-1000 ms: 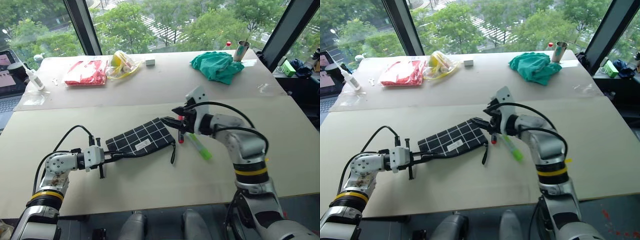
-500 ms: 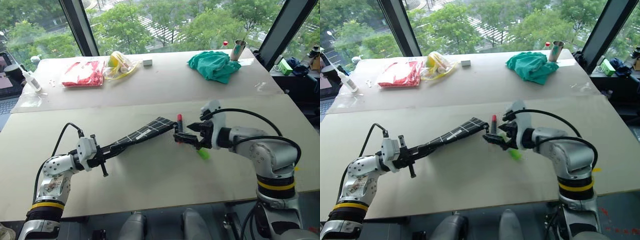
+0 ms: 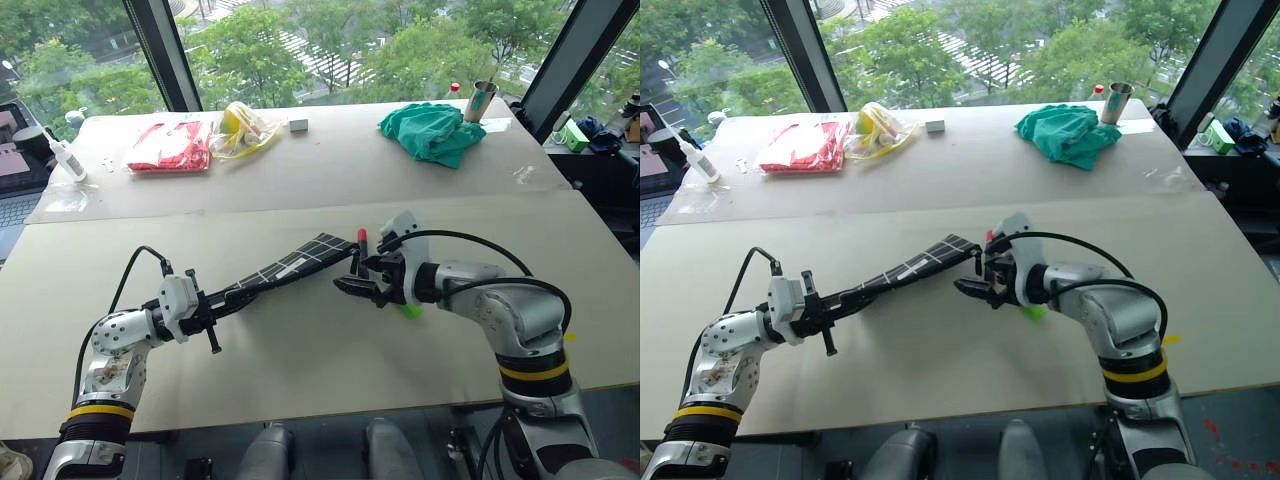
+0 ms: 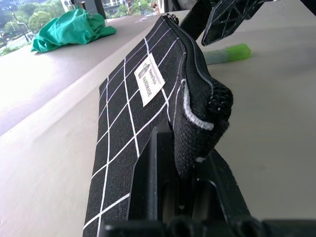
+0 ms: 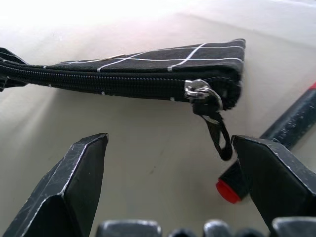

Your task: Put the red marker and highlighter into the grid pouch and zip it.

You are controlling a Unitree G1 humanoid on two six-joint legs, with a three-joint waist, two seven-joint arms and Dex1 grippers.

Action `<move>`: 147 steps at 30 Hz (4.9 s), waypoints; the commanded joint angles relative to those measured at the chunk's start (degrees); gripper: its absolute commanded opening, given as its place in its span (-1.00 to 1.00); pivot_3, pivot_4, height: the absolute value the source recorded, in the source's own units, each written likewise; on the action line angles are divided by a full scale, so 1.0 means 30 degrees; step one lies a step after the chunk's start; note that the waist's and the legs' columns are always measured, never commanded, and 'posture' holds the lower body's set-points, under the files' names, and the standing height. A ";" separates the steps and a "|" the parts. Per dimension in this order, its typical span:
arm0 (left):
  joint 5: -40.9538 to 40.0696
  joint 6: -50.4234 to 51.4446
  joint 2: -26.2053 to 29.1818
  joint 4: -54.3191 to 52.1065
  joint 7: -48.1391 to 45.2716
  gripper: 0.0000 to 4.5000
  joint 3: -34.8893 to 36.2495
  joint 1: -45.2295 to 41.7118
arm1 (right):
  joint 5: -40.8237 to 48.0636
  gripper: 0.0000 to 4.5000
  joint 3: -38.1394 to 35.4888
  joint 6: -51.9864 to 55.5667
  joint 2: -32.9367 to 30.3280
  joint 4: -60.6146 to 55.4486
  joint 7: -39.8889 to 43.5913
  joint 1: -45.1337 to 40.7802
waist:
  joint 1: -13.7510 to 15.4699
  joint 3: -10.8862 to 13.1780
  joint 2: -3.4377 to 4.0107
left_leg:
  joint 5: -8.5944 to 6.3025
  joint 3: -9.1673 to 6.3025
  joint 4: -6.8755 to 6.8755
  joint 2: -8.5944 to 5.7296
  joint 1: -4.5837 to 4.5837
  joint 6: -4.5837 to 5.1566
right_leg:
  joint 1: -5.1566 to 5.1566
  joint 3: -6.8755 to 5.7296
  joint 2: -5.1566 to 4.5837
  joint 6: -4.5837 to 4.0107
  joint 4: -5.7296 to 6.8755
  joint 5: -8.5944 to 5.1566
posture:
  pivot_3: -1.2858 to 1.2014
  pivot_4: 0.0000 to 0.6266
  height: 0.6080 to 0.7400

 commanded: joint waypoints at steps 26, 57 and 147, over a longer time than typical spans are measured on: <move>0.0049 0.0371 -0.0187 -0.0953 0.0265 -1.00 0.0360 0.0109 | -0.2268 -0.96 0.6213 -0.5235 -0.3635 -0.1615 0.5688 -0.1337 | 0.0025 0.0000 -0.0001 | -0.0001 0.0000 0.0000 0.0000 -0.0002 0.0001 | 0.0009 -0.0008 0.0001 0.0001 -0.0046 -0.0001 | 0.03 -0.52 1.00; 0.0031 0.1181 -0.0469 -0.2077 0.0582 -1.00 0.0469 0.0548 | -0.7331 -0.96 0.7159 -1.1754 -0.1141 0.9070 0.8338 -0.7062 | 0.0026 0.0002 -0.0003 | 0.0072 -0.0004 0.0000 -0.0011 -0.0035 -0.0131 | -0.0017 -0.0010 -0.0011 -0.0003 -0.0080 0.0003 | 0.03 -0.52 1.00; 0.0235 0.1718 0.0083 -0.2051 0.0086 -1.00 0.0714 0.0515 | 0.1125 0.35 -0.0290 0.2345 0.0922 -0.0698 0.1979 -0.1501 | 0.0023 0.0001 -0.0002 | 0.0016 -0.0002 -0.0012 -0.0007 -0.0071 -0.0031 | -0.0061 -0.0001 -0.0011 -0.0007 -0.0045 0.0007 | 0.03 -0.52 1.00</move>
